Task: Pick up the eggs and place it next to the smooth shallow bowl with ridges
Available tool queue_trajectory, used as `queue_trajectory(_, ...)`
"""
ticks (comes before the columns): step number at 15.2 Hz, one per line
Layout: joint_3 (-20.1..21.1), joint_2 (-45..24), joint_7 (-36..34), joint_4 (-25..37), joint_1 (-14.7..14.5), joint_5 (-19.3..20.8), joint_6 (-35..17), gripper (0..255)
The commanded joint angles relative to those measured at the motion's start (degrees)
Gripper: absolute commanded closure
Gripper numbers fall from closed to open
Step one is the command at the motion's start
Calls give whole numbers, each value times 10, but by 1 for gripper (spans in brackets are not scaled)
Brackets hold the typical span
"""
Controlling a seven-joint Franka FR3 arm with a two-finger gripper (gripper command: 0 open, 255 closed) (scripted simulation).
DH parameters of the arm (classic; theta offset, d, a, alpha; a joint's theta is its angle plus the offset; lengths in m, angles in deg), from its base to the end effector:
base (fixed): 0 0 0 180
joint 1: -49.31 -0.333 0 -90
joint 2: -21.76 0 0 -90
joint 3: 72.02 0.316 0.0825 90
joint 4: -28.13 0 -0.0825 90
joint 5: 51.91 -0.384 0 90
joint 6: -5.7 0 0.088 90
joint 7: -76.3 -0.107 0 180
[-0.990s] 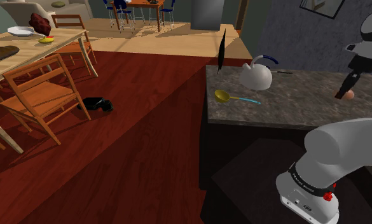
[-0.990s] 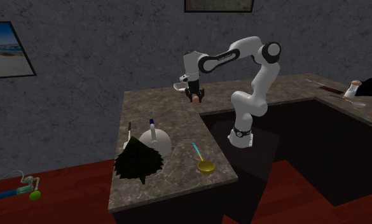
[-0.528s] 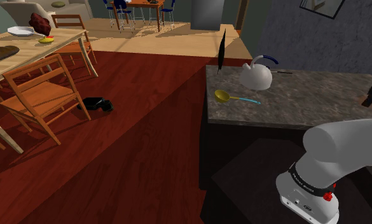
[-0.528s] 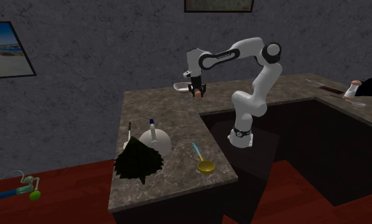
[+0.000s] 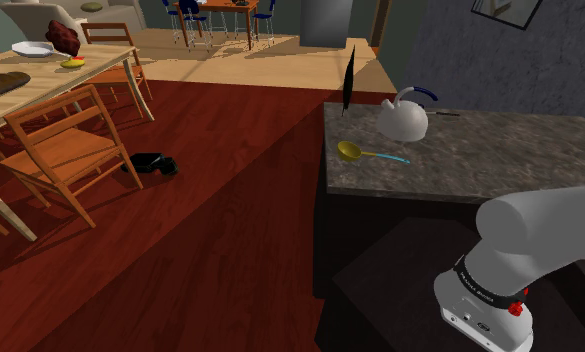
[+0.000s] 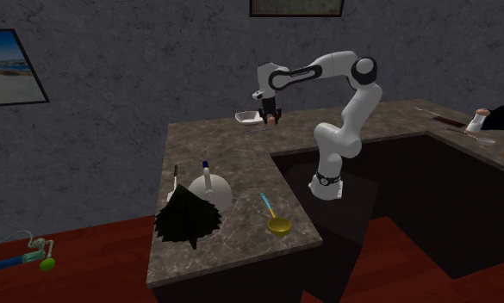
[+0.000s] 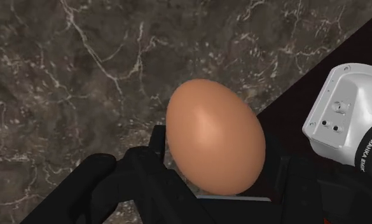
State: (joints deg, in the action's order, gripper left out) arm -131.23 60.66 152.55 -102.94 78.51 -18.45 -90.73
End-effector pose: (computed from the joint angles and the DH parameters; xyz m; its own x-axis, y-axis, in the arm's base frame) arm -0.0763 -0.4297 0.4483 0.9961 0.0838 -0.0281 0.0784 -0.9844 -0.1572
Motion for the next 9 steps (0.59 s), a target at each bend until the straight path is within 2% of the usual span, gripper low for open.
queue_trajectory(1, -29, -8, 32, 27, -4, 9, 4, 255)
queue_trajectory(5, -97, -28, 90, 80, -27, 22, 3, 255)
queue_trajectory(9, -180, -45, 145, 144, -72, 31, 5, 255)
